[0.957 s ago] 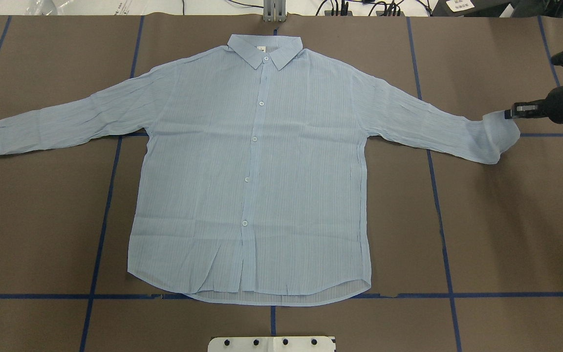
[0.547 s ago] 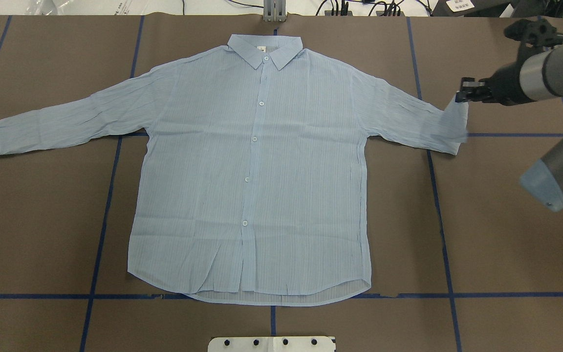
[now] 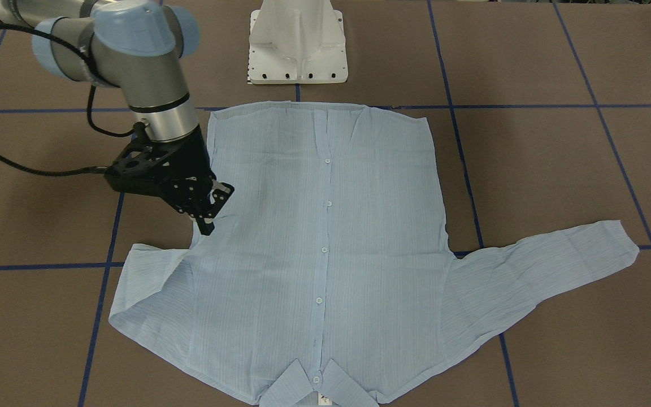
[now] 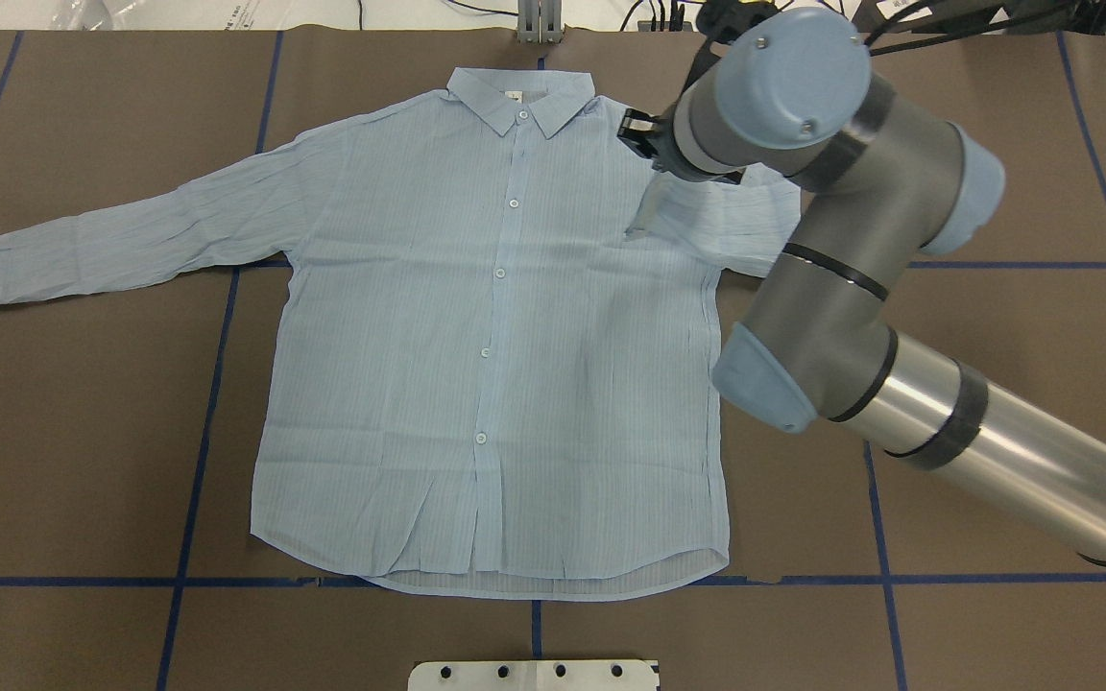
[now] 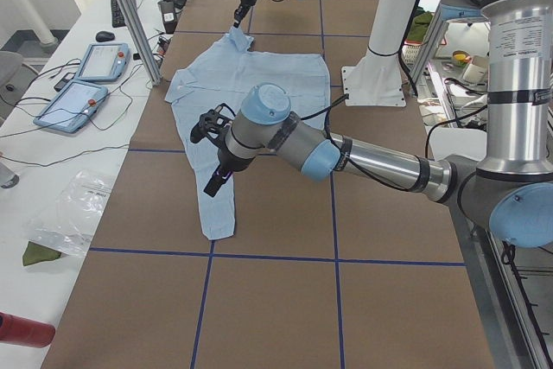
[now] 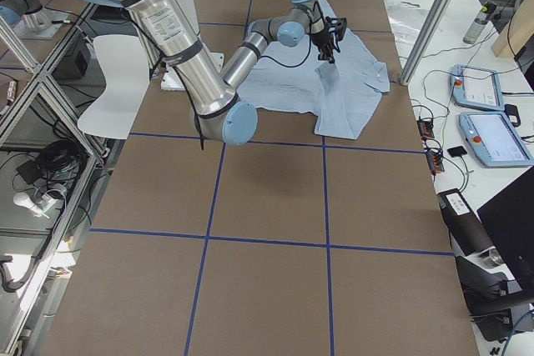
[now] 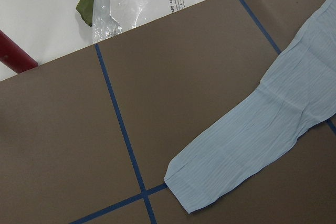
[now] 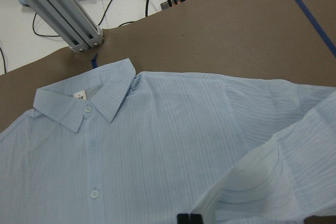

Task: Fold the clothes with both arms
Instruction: 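Carry the sleeve with the right gripper across the shirt toward the collar, then release the sleeve and raise the right gripper away from the shirt, then lower the left gripper to the cuff of the other sleeve and grasp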

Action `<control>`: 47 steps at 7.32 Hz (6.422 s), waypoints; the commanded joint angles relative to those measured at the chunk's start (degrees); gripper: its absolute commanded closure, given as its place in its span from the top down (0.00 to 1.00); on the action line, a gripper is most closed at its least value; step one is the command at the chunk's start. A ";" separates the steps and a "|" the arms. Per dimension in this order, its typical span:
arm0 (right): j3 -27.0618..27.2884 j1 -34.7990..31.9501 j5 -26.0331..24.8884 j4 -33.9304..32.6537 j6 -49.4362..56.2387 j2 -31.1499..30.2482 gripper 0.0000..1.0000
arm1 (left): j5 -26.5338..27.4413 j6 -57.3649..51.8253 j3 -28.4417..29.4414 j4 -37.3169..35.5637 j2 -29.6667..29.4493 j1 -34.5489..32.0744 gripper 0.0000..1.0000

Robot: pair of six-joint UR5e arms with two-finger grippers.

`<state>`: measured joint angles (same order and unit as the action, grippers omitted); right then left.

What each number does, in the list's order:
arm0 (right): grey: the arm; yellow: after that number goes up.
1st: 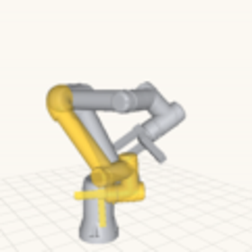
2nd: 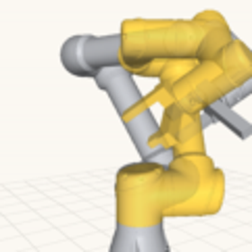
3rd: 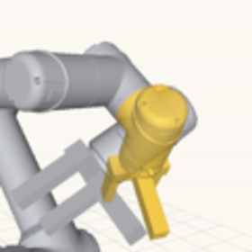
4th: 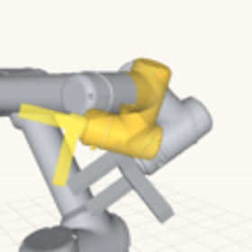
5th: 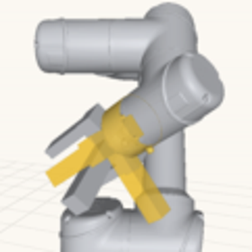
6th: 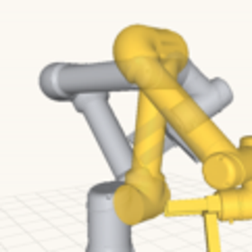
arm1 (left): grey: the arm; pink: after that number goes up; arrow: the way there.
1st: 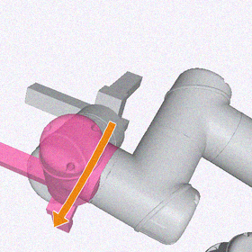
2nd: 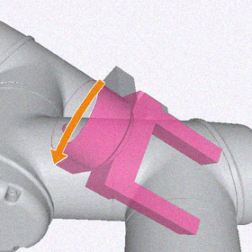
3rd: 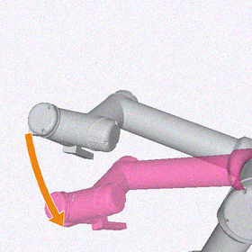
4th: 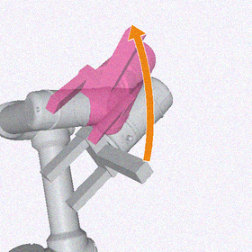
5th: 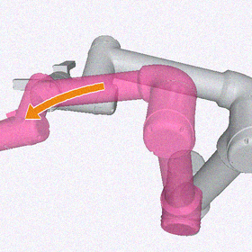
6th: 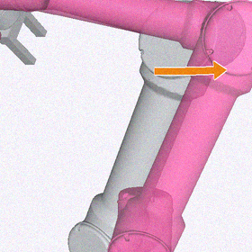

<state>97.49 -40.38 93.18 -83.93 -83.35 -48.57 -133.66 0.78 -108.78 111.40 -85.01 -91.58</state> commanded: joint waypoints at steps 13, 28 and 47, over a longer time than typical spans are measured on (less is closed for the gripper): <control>-40.36 9.62 -12.86 3.16 -8.76 35.82 0.99 | 0.06 0.36 1.55 1.36 0.19 0.00 1.00; 16.86 -30.98 37.68 10.80 56.78 -42.74 1.00 | 18.23 49.44 40.53 63.20 -5.14 25.38 0.81; 16.15 -31.78 36.98 10.89 57.24 -44.07 1.00 | 22.65 49.49 46.99 65.87 -6.05 32.61 0.56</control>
<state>113.67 -72.16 130.20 -73.04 -26.10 -92.64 -111.08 50.28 -61.79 177.29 -91.06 -59.12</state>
